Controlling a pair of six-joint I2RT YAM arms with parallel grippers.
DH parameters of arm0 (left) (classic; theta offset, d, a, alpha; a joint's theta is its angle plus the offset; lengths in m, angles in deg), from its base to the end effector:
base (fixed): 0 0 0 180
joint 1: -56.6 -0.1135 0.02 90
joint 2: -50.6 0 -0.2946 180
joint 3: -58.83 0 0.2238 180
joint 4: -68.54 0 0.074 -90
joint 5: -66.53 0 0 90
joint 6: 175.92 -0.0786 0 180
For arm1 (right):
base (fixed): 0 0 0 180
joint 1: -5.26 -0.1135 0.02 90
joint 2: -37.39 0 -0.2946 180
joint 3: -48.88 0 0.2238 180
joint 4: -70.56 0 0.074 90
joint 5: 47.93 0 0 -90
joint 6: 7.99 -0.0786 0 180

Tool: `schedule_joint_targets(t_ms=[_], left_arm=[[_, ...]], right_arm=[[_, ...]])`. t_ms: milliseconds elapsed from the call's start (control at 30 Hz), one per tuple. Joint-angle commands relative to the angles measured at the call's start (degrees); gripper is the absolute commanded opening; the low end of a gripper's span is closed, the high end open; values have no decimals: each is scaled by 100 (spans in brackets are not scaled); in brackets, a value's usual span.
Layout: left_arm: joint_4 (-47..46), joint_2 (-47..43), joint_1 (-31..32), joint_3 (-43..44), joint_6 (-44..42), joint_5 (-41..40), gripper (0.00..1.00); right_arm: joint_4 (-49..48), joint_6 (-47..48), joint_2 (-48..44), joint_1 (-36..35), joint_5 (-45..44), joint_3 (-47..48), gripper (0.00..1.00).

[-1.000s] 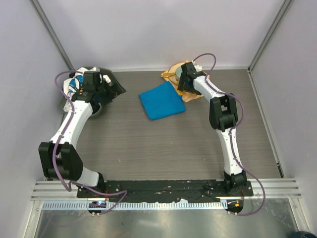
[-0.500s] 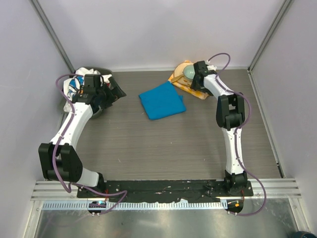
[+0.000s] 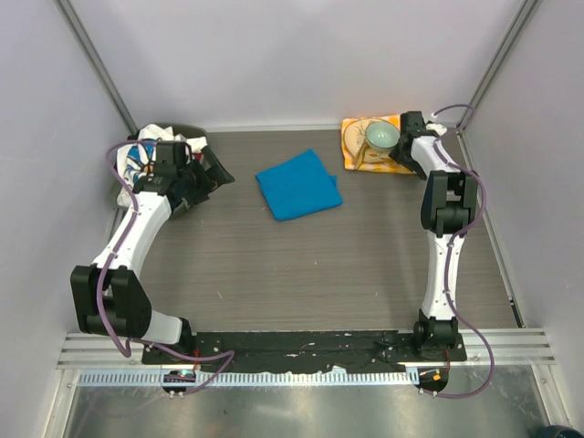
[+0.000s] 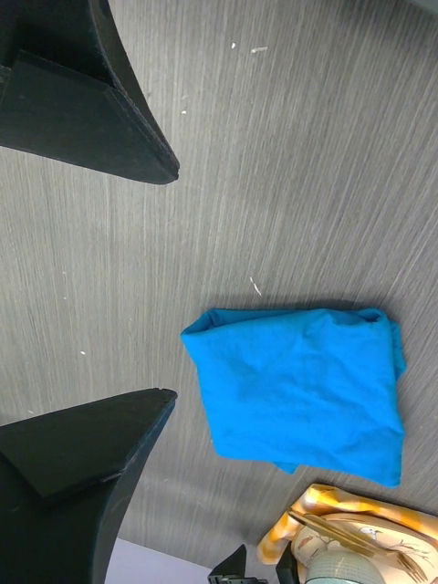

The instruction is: Fold and stack the t-shirts

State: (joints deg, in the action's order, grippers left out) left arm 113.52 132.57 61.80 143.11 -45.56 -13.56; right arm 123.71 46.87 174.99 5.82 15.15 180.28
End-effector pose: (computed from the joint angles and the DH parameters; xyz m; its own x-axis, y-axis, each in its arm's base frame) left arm 0.3113 -0.0419 0.3116 -0.6538 -0.5811 -0.4847 -0.2731 0.7786 -0.5650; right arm 0.5331 -0.0408 0.1640 -0.5656 0.5188 -0.6411 0.6910 0.7224 -0.0251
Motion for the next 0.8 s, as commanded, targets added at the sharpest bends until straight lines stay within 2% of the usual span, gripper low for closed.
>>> schedule_joint_targets(t_ms=[0,133,367,500,633,767], left_arm=[[-78,-313,26,-88,-10,178,100],[-60,-358,61,-123,-46,178,100],[28,-393,70,-79,-125,134,100],[28,-375,79,-79,-107,178,100],[1,-367,79,-61,-107,143,100],[19,-358,79,-26,-98,125,100]], right_arm=[[968,-107,-180,410,-954,-344,100],[924,-125,-733,419,-1000,-405,100],[731,59,-1709,41,-1017,-546,100],[704,235,-2070,-476,-869,-546,100],[494,323,-2237,-1029,-52,-625,100],[336,113,-2176,-1610,-15,-678,100]])
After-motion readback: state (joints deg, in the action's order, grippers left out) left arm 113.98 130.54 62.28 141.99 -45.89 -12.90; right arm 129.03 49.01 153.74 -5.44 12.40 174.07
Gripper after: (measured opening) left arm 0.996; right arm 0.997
